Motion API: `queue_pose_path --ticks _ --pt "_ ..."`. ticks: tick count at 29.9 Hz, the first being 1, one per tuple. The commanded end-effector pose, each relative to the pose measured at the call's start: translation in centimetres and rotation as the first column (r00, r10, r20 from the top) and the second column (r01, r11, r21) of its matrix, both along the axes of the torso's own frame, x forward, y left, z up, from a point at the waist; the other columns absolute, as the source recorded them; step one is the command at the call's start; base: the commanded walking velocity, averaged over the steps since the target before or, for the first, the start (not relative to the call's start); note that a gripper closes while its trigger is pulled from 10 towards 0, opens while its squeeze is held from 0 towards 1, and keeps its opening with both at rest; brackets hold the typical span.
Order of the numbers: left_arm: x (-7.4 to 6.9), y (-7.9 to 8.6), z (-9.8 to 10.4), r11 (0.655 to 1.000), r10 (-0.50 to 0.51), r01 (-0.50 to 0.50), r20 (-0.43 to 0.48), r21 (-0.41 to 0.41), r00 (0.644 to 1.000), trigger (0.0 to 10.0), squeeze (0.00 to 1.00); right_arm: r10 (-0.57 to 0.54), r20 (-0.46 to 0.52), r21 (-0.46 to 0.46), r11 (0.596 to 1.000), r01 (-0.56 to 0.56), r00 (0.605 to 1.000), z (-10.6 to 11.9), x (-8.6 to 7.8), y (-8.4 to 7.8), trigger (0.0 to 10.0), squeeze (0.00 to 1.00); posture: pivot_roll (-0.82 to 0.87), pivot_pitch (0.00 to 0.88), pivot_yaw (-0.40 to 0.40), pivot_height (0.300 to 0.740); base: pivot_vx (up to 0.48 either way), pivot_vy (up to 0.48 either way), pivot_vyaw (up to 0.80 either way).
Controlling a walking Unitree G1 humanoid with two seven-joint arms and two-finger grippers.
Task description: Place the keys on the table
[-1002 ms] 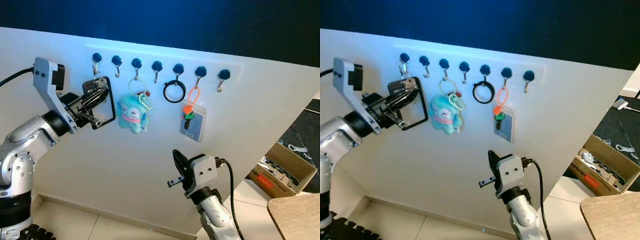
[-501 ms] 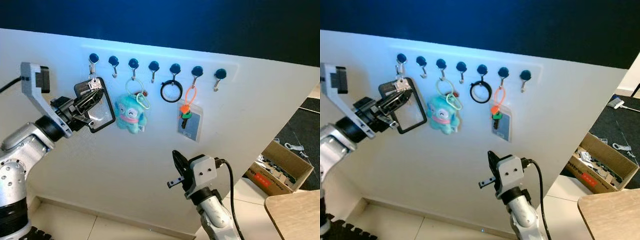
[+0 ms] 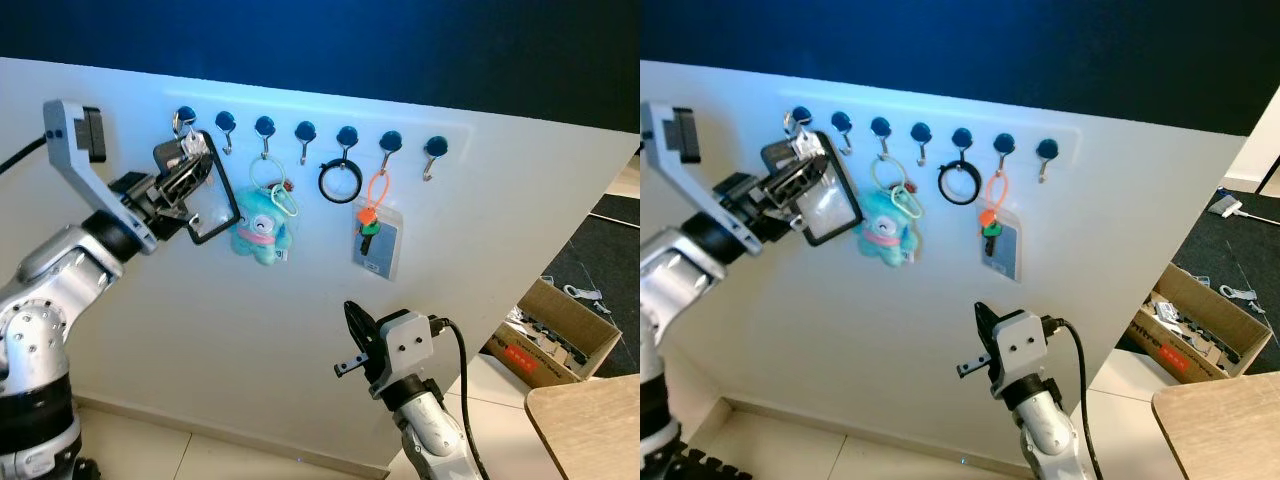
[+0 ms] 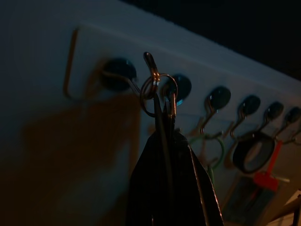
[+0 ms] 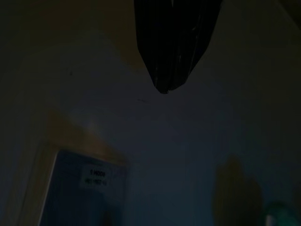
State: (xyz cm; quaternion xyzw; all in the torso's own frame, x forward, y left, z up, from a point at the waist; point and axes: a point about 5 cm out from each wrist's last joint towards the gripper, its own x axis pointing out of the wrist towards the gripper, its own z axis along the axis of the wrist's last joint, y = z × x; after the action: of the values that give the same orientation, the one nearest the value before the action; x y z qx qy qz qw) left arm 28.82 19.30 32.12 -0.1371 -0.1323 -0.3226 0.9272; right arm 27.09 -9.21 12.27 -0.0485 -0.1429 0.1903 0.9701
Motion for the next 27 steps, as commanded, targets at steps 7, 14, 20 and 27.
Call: queue_pose_path --ticks 7,14,20,27 --pt "0.8 -0.5 0.5 0.999 0.001 -0.001 -0.012 0.04 1.0 10.0 0.0 -0.013 -0.018 0.002 1.0 0.013 1.0 -0.3 -0.3 -0.2 10.0 0.0 0.2 0.141 -0.008 0.74 0.0 0.0 0.0" --pt "0.6 -0.5 -2.3 0.994 0.018 -0.007 -0.097 0.11 0.995 10.0 0.0 -0.023 -0.019 0.006 1.0 0.024 1.0 -0.3 -0.5 -0.3 10.0 0.0 0.2 0.141 -0.008 0.74 0.0 0.0 0.0" --pt "0.5 0.1 -4.5 0.985 0.071 -0.044 -0.161 0.167 0.984 10.0 0.0 -0.023 -0.022 0.005 1.0 0.023 0.999 -0.4 -0.6 -0.3 10.0 0.0 0.2 0.145 -0.007 0.74 0.0 0.0 0.0" --pt "0.6 0.3 -6.0 0.97 0.132 -0.088 -0.188 0.227 0.973 10.0 0.1 -0.004 -0.021 0.005 1.0 0.004 1.0 -0.3 -0.4 0.0 10.0 0.0 0.22 0.15 -0.019 0.74 0.0 0.0 0.0"
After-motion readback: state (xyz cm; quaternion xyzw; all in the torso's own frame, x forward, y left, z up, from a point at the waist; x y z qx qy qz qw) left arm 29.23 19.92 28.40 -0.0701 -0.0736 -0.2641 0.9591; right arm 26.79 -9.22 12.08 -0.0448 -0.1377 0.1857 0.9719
